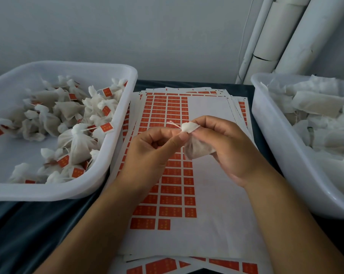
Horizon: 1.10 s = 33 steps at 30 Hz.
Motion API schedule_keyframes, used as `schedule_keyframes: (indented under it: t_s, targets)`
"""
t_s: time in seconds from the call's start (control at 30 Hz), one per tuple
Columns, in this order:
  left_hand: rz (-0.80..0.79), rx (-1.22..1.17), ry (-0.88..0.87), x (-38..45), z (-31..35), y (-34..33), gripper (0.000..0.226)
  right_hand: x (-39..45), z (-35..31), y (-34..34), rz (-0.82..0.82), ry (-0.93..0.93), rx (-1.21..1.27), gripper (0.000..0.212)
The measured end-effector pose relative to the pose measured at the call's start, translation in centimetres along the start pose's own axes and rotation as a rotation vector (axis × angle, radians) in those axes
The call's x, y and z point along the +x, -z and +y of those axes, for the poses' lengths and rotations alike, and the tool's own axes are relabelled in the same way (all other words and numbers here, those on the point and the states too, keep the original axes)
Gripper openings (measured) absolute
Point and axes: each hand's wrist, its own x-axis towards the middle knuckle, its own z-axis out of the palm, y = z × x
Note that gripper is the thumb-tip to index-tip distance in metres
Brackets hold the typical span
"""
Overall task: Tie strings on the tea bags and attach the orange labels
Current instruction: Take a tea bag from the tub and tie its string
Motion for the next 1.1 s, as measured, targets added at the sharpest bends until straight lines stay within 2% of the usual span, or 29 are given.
schedule_keyframes:
  t_s: [0.17, 0.43, 0.5, 0.6, 0.7, 0.8, 0.9, 1.1]
  targets:
    - [0.009, 0.031, -0.031, -0.1, 0.0, -0.1, 0.027, 0.0, 0.3, 0.0, -0.013, -0.155, 0.214, 0.021]
    - [0.014, 0.032, -0.03, -0.1, -0.2, -0.3, 0.03, -0.3, 0.3, 0.1, -0.126, -0.295, 0.584, 0.023]
    - [0.077, 0.116, -0.052, 0.1, -0.5, -0.4, 0.028, -0.2, 0.3, 0.0, -0.1, -0.324, 0.572, 0.024]
    - [0.206, 0.347, -0.136, 0.5, -1.0, -0.6, 0.011, -0.1, 0.3, -0.3, -0.043, -0.358, 0.504, 0.022]
    - [0.298, 0.507, -0.289, 0.5, -1.3, -0.7, 0.024, 0.0, 0.3, -0.5, -0.026, -0.388, 0.441, 0.026]
    - [0.308, 0.641, -0.447, 0.5, -1.5, -0.6, 0.019, 0.2, 0.3, -0.6, -0.046, -0.401, 0.392, 0.033]
    - [0.296, 0.733, -0.525, 0.4, -1.8, -0.4, 0.022, 0.2, 0.3, -0.5, -0.037, -0.399, 0.366, 0.031]
    - [0.281, 0.76, -0.651, 0.6, -2.1, 0.4, 0.021, 0.3, 0.2, -0.6, -0.039, -0.408, 0.296, 0.026]
